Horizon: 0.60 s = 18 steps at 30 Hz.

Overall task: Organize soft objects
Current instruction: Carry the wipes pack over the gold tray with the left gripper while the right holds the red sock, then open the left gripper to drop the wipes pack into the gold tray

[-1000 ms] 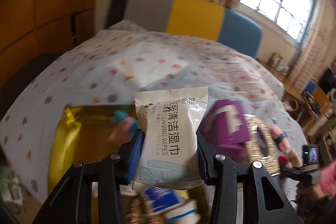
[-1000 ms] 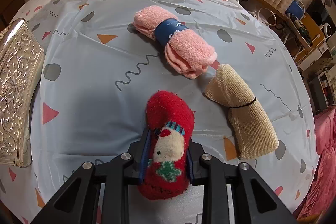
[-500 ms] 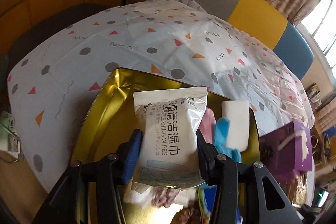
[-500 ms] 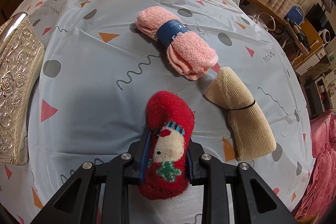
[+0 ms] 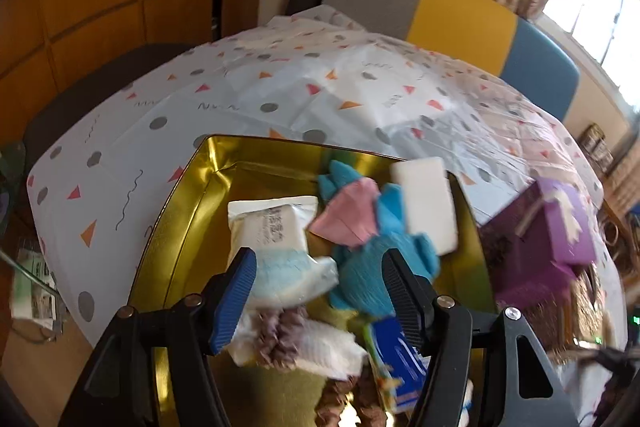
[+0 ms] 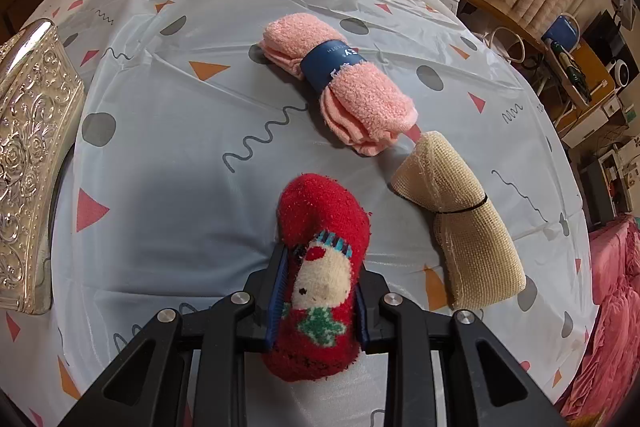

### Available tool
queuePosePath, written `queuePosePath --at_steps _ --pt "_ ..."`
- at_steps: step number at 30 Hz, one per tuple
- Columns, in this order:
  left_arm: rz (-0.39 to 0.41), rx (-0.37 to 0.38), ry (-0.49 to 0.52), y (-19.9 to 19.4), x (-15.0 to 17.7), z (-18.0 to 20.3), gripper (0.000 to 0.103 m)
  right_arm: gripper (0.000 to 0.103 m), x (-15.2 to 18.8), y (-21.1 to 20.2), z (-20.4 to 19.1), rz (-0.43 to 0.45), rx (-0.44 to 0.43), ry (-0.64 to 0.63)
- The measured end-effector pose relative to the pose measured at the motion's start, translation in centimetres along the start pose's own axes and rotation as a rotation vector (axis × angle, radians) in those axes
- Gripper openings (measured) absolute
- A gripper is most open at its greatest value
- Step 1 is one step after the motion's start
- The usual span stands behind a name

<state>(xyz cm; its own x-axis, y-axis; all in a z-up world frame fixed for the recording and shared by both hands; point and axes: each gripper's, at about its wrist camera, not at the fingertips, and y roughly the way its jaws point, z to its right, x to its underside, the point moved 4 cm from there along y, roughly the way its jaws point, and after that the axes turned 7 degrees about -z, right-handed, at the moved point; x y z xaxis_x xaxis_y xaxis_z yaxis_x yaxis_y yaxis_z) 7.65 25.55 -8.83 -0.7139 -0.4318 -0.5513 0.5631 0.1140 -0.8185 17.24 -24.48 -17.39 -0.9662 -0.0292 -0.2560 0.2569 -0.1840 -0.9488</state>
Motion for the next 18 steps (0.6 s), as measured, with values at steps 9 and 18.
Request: queuePosePath --at_steps 9,18 --pt "0.111 -0.01 0.111 -4.5 1.8 2.1 0.071 0.028 0.0 -0.1 -0.1 0.003 0.006 -0.004" --pt "0.145 -0.009 0.175 -6.5 3.2 3.0 0.075 0.026 -0.2 0.0 0.6 -0.007 -0.043 0.044"
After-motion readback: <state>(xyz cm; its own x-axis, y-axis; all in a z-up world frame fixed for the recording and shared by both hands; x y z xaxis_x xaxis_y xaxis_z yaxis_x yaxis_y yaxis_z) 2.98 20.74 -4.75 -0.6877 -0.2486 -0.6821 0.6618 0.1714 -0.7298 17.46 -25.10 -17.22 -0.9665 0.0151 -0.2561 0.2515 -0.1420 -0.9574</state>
